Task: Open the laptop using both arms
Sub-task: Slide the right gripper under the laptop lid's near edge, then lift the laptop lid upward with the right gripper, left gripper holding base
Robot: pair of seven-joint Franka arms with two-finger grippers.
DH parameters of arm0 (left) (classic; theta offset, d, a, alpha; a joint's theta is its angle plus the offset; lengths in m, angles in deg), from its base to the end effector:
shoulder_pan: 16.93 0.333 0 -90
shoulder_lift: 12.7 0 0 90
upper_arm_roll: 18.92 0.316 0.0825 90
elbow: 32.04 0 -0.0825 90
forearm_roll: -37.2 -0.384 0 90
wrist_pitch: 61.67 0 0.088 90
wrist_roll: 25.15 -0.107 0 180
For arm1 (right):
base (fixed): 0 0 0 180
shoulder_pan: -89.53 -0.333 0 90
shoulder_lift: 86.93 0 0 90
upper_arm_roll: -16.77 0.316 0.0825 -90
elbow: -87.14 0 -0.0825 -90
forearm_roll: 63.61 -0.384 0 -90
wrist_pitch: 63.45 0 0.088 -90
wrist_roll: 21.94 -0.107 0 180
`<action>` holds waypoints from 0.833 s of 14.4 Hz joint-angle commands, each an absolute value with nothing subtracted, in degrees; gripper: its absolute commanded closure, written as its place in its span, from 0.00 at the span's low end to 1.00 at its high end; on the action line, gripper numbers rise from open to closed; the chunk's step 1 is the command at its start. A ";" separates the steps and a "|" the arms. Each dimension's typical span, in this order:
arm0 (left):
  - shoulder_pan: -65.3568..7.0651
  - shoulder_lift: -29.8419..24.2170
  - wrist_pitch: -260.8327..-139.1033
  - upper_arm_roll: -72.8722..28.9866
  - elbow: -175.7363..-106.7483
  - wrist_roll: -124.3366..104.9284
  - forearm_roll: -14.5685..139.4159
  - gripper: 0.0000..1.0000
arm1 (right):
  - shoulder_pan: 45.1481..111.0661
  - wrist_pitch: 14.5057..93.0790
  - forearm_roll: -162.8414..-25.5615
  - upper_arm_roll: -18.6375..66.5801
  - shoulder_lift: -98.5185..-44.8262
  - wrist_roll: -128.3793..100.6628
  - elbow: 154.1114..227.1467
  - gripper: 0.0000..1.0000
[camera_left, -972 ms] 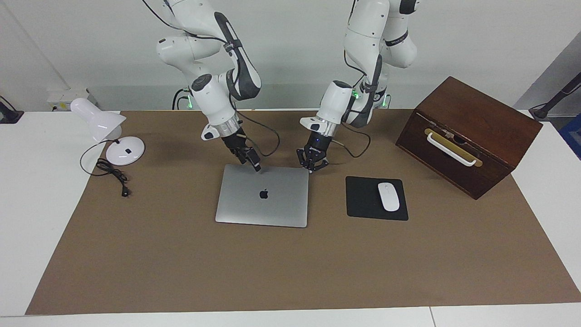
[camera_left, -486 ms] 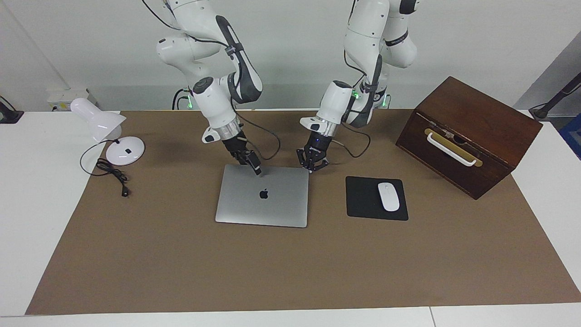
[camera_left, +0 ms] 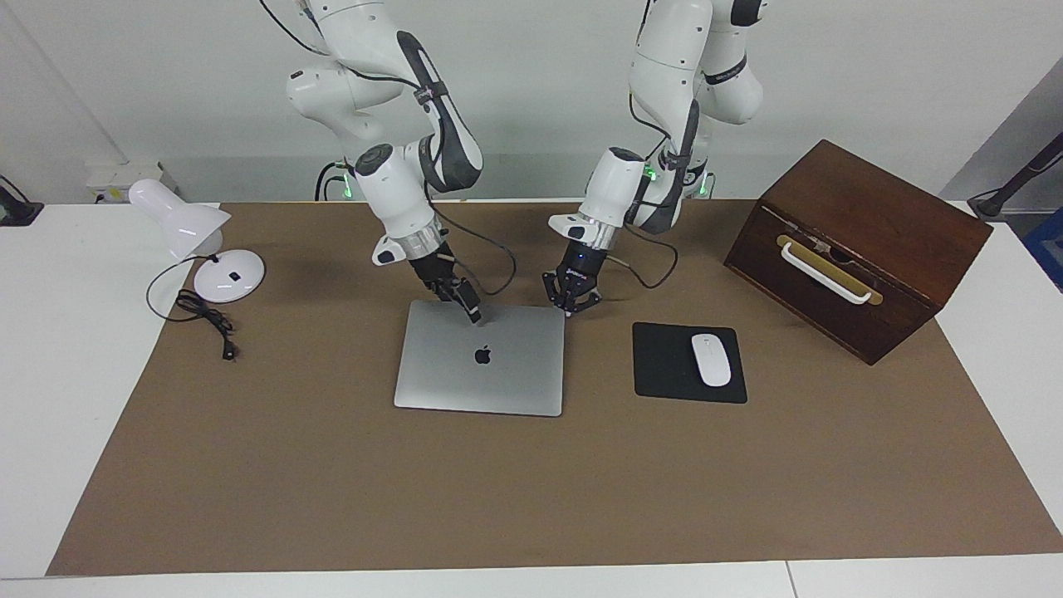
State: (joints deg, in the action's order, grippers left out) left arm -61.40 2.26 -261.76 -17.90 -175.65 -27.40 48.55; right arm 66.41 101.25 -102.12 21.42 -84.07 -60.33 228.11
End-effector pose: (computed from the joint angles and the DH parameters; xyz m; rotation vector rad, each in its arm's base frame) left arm 0.3886 -0.3358 0.2672 2.6116 -0.7910 0.9645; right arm 0.4604 0.2026 0.3072 -2.4869 1.0597 -0.1765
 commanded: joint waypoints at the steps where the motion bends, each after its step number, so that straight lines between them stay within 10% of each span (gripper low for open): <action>1: -59.56 5.76 -262.33 -17.60 -174.08 -29.45 49.24 1.00 | 67.21 102.40 -103.60 21.52 -81.57 -57.54 223.73 0.00; 12: -59.56 6.55 -262.41 -17.60 -173.64 -29.45 49.15 1.00 | 67.38 101.43 -103.60 21.52 -79.98 -57.63 219.77 0.00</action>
